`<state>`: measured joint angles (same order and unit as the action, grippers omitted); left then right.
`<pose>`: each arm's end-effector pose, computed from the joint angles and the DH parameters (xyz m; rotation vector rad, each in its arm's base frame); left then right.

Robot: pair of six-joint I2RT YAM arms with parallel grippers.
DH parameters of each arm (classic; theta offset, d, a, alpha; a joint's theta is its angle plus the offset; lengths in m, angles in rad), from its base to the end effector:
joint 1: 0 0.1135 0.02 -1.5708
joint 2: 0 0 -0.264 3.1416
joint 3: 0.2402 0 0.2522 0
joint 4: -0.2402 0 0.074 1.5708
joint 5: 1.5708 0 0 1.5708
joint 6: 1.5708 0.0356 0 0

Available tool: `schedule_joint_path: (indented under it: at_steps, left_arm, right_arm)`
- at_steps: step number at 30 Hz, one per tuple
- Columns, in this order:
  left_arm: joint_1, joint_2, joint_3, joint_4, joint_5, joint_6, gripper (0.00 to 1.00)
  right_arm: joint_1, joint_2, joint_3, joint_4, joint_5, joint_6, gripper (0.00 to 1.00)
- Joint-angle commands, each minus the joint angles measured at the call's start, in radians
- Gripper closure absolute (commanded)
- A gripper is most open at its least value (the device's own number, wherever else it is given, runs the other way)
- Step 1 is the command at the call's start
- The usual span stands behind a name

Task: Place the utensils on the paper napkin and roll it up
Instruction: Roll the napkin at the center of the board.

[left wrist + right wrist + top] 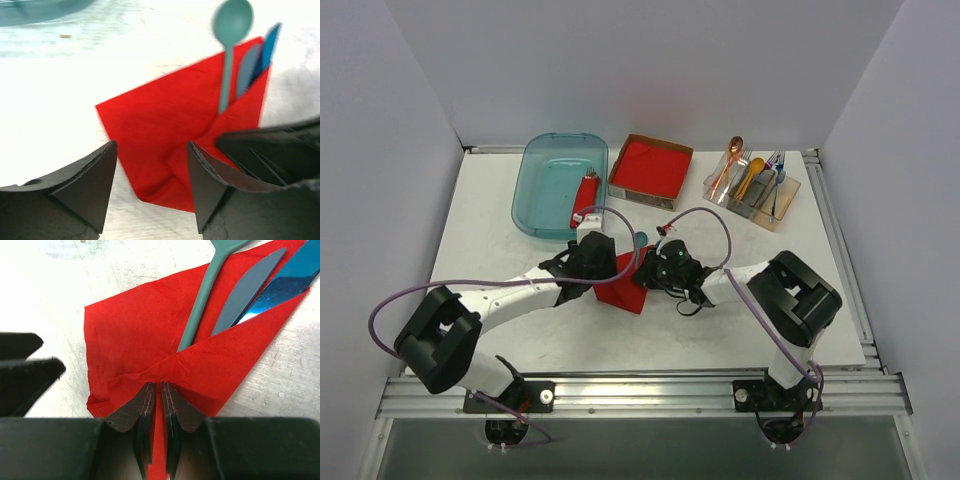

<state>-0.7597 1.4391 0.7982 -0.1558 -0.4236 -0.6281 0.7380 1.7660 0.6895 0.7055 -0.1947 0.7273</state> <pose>0.2218 -0.1905 0.2007 -0.0495 2.2898 -0.2176 0.2482 0.2350 0.1458 -0.1525 2.1128 1.1204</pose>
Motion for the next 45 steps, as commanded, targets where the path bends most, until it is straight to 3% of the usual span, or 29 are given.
schedule_joint_path:
  at_steps: [1,17,23,27,45]
  left_arm:
    - [0.054,-0.002,0.013,-0.045,-0.018,0.007,0.33]
    - [0.151,0.204,0.099,-0.004,0.023,0.024,0.38]
    - [0.154,0.256,0.127,-0.044,0.016,0.008,0.49]
    - [0.154,0.245,0.11,-0.054,0.02,-0.007,0.49]
    - [0.152,0.271,0.116,-0.088,0.026,-0.016,0.8]
  right_arm:
    - [0.014,0.013,0.028,-0.055,0.015,-0.025,0.88]
    - [0.021,0.012,0.05,-0.072,0.009,-0.037,0.89]
    - [0.021,0.013,0.053,-0.075,0.008,-0.042,0.89]
    - [0.021,0.012,0.053,-0.074,0.009,-0.042,0.89]
    - [0.021,0.015,0.048,-0.066,0.009,-0.037,0.89]
